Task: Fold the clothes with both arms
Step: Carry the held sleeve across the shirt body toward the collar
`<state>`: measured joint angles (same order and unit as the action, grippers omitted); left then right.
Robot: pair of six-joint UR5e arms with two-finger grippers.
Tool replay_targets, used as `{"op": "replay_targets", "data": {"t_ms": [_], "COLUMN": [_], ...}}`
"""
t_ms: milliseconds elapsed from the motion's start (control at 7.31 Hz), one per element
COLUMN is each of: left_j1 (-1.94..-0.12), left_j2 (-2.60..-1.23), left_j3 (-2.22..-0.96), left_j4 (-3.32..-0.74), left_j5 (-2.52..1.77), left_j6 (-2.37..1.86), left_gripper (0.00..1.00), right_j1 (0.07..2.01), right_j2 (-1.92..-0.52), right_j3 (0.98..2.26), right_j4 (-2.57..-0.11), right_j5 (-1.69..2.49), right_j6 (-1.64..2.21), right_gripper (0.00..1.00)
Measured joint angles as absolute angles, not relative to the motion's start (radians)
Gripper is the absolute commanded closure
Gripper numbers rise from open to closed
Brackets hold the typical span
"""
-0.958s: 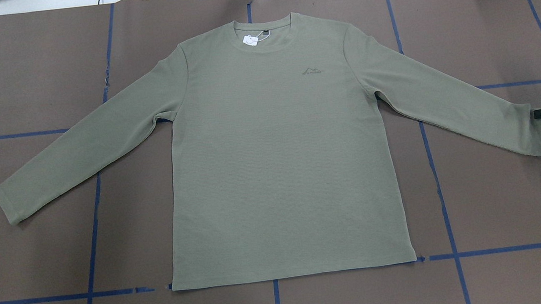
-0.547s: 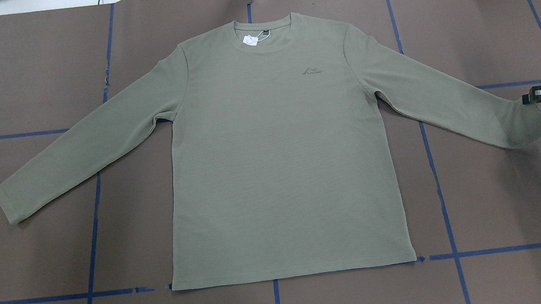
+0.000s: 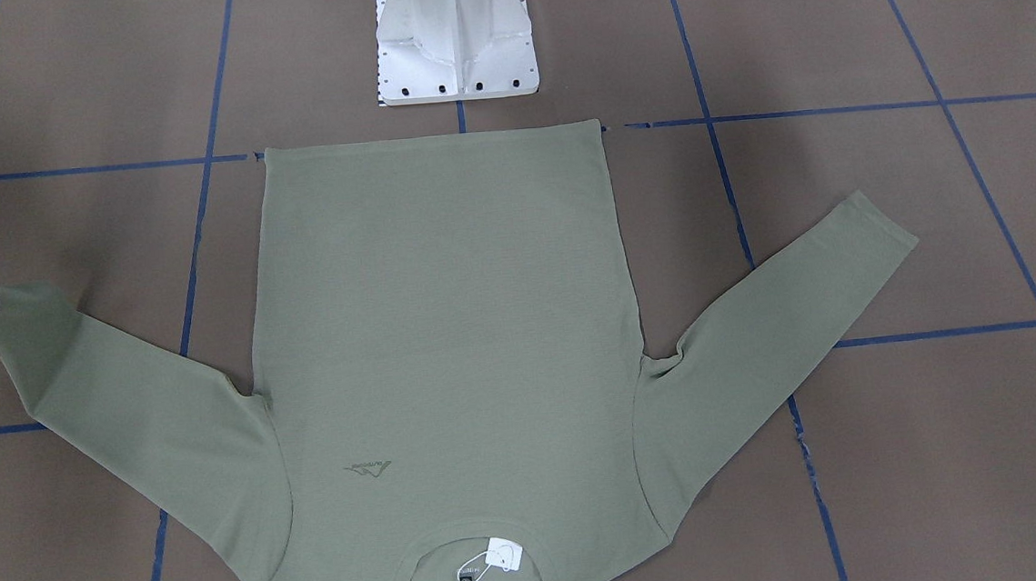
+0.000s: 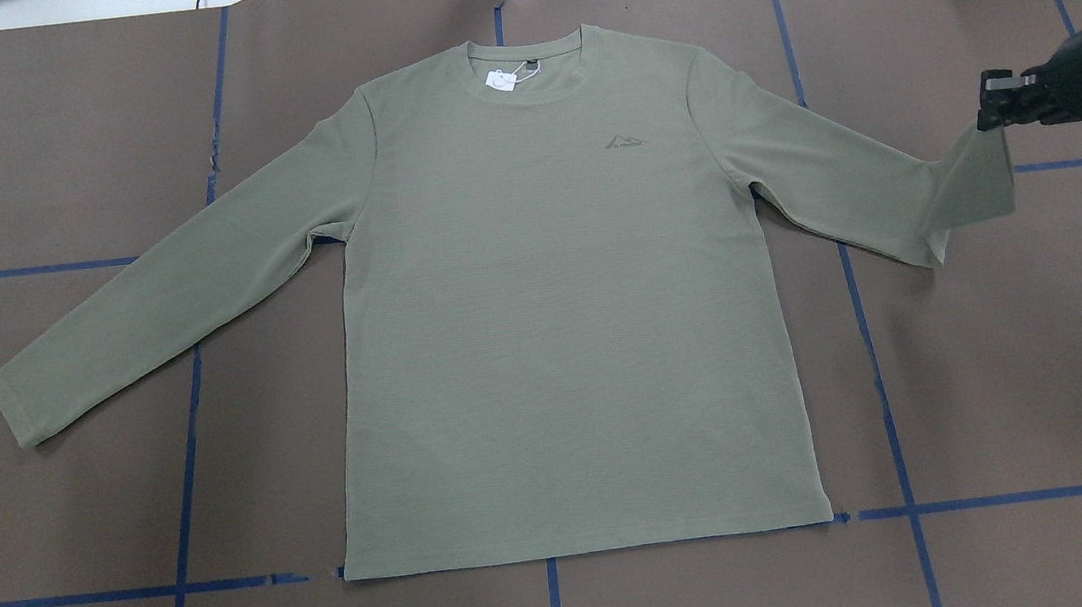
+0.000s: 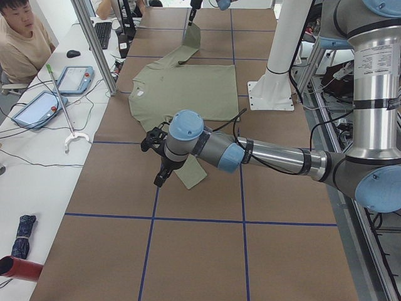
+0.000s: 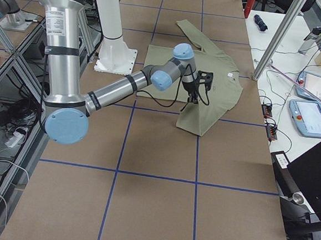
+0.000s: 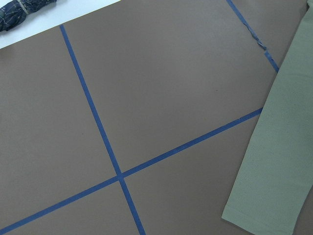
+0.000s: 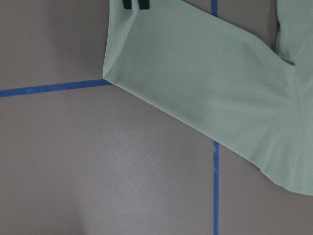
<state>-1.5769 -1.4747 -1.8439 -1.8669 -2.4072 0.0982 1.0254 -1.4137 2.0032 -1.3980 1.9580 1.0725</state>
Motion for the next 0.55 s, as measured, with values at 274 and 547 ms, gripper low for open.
{"op": "replay_targets", "data": {"t_ms": [274, 547], "left_j1": [-1.577, -1.577], "left_j2": [-1.475, -1.474], "left_j3": [-1.842, -1.836], "left_j4": [-1.866, -1.866], "left_j5": [-2.407, -2.408], "left_j6": [0.098, 0.098], "left_gripper": [0.00, 0.00], "right_j1": [0.913, 0.819], "right_j2": [-1.090, -0.828], "right_j3": [1.942, 1.784], "right_j4": [-1.711, -1.809], "right_j5": [1.788, 1.649], "right_j6": [1.187, 1.307], "right_gripper": [1.00, 1.00]}}
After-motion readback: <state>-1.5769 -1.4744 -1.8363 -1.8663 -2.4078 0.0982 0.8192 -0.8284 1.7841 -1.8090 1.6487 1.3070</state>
